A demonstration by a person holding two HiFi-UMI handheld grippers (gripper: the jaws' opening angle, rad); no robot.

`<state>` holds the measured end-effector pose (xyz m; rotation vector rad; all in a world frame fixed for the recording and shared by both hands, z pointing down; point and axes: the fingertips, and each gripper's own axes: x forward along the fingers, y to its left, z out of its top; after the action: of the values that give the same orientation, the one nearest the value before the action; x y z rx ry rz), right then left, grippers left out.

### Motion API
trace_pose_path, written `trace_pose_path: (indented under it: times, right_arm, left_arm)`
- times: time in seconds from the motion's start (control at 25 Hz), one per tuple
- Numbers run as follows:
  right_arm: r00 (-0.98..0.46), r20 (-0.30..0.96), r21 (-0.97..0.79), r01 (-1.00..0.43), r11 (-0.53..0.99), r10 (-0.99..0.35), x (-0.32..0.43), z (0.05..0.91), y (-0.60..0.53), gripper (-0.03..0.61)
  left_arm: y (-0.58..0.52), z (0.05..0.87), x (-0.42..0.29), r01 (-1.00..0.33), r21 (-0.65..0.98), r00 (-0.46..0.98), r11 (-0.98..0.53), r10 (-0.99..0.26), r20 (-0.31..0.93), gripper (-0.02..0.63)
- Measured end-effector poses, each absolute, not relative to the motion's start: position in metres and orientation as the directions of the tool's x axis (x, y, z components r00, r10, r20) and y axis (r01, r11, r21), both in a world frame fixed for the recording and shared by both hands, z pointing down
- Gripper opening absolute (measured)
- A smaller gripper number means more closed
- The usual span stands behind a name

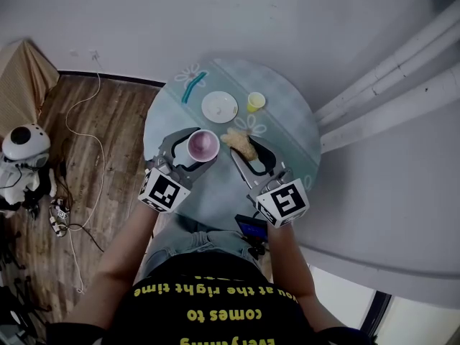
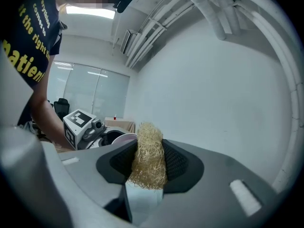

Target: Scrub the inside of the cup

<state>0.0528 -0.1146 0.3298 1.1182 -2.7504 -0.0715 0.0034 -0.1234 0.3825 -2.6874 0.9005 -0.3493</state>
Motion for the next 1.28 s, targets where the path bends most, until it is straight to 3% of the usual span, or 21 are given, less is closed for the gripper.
trace_pose_path:
  times: [0.52,0.96,1.28]
  right_arm:
    - [-0.681,0.408,0.384,-0.476,0.791,-0.608,0.008,0.344,-0.097,0.155]
    - [-0.546,0.627,0.528,-0.227,0.818,-0.556,-0.006,0.382,-0.094,0.155]
    - [-0.443,0.705,0.587,-0.073,0.806,-0.553,-0.005,0.402,-0.1,0.155]
  left_arm:
    - [-0.117,0.399,0.012,-0.5,-0.368,0.78,-0.784,-0.592,0.201,0.313]
    - [-0.116,0.416,0.015,-0.461,-0.392,0.767,-0.796,-0.58,0.275,0.313]
    - [-0.119,0.429,0.017,-0.459,-0.391,0.738,-0.798,-0.588,0.333,0.313]
